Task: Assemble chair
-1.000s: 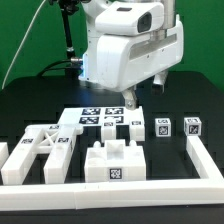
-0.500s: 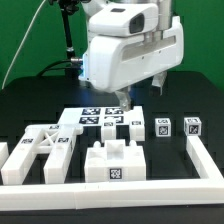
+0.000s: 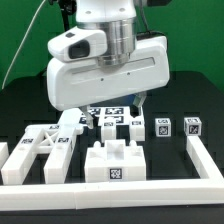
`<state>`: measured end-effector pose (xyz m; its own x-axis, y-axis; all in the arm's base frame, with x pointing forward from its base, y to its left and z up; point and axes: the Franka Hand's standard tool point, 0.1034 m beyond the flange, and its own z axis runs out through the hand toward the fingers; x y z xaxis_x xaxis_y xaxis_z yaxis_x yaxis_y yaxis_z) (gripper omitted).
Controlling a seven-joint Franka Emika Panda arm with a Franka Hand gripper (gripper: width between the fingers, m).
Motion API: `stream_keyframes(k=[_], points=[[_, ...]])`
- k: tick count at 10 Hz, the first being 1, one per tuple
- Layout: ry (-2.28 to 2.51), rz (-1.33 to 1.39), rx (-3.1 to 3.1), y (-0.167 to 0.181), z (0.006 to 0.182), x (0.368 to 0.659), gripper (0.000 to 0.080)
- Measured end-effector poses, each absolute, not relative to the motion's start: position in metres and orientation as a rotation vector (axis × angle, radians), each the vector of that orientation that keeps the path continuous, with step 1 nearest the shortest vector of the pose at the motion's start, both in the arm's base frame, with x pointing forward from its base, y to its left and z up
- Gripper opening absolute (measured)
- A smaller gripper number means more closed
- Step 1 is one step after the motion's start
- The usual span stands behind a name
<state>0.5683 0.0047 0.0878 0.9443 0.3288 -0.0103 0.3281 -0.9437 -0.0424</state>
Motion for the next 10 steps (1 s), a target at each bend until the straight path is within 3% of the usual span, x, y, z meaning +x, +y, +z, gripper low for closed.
stream_keyframes(k=[3, 5, 10], points=[[-0.290, 0.034, -3.074, 0.008, 0.085, 0.568, 0.0650], [-0.005, 0.062, -3.098, -0.015, 0.064, 0.576, 0.0650], [-0.044, 0.022, -3.108, -0.025, 0.017, 0.573, 0.0650]])
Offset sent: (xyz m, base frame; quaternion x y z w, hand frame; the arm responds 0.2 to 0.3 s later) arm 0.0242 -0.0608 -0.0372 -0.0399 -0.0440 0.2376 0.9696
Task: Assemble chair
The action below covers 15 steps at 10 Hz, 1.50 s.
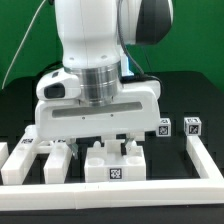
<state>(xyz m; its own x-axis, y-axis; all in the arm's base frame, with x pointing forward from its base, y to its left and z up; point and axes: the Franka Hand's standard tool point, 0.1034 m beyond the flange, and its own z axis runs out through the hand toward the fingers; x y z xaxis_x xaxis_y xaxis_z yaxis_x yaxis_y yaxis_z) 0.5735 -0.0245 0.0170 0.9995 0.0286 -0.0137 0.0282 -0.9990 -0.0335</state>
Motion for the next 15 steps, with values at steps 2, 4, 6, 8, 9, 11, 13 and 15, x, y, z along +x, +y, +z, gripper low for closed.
stream_keyframes(k=[2, 4, 6, 8, 9, 11, 13, 15], points=[[-0.045, 0.023, -3.108, -0.024, 0.018, 0.574, 0.0602], [-0.045, 0.024, -3.108, -0.024, 0.018, 0.574, 0.0427], [-0.045, 0.024, -3.108, -0.024, 0.017, 0.574, 0.0093], [-0.045, 0.024, -3.108, -0.024, 0.018, 0.574, 0.0028], [-0.045, 0.024, -3.108, -0.024, 0.018, 0.574, 0.0028], [-0.045, 0.024, -3.108, -0.024, 0.018, 0.574, 0.0028], [-0.046, 0.024, -3.108, -0.024, 0.018, 0.574, 0.0028], [-0.003, 0.030, -3.106, -0.008, 0.020, 0.581, 0.0028]])
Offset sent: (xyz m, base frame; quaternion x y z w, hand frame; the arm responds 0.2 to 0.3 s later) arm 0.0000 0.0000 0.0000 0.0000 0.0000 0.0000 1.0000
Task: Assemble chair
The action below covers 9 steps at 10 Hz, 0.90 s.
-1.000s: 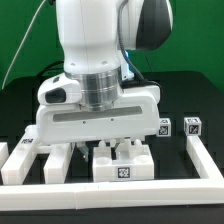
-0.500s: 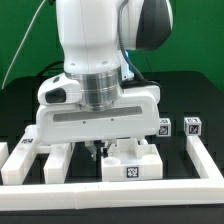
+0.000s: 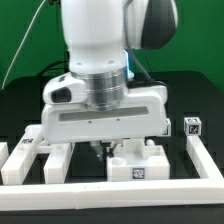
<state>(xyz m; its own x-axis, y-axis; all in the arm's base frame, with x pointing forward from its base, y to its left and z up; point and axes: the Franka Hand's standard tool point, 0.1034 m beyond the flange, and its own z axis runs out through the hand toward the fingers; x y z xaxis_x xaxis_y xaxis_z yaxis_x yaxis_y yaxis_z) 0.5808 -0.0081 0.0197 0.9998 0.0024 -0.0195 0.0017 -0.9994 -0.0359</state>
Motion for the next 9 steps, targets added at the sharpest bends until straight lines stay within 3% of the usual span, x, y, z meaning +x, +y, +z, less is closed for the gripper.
stream_keyframes(k=[5, 9], points=[[-0.022, -0.016, -3.103, 0.039, 0.025, 0.614, 0.0028], [0.015, 0.024, -3.109, 0.039, 0.019, 0.622, 0.0028]])
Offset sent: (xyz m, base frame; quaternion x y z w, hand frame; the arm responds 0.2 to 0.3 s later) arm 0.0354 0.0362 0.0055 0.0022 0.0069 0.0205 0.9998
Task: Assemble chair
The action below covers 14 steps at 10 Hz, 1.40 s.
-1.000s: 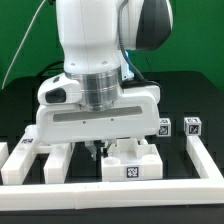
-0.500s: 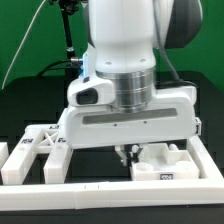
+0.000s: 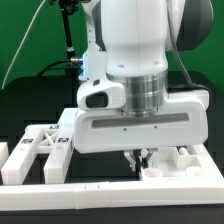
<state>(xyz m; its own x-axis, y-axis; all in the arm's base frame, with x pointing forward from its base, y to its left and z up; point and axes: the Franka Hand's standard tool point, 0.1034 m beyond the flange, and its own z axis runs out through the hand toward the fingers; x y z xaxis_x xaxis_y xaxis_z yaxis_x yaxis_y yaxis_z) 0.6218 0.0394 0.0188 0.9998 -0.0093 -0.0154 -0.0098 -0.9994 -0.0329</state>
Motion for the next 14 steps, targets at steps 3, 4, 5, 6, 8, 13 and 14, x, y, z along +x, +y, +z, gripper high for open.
stream_keyframes(k=[3, 4, 5, 6, 8, 13, 14], points=[[0.015, 0.025, -3.108, 0.0390, 0.0187, 0.6218, 0.0028], [0.014, 0.025, -3.108, 0.0392, 0.0186, 0.6217, 0.0028], [0.014, 0.025, -3.108, 0.0392, 0.0186, 0.6217, 0.0231], [0.013, 0.025, -3.108, 0.0392, 0.0185, 0.6217, 0.0379], [0.013, 0.025, -3.108, 0.0392, 0.0185, 0.6216, 0.0554], [0.013, 0.025, -3.108, 0.0392, 0.0185, 0.6216, 0.0649], [0.013, 0.025, -3.108, 0.0392, 0.0185, 0.6216, 0.0649]])
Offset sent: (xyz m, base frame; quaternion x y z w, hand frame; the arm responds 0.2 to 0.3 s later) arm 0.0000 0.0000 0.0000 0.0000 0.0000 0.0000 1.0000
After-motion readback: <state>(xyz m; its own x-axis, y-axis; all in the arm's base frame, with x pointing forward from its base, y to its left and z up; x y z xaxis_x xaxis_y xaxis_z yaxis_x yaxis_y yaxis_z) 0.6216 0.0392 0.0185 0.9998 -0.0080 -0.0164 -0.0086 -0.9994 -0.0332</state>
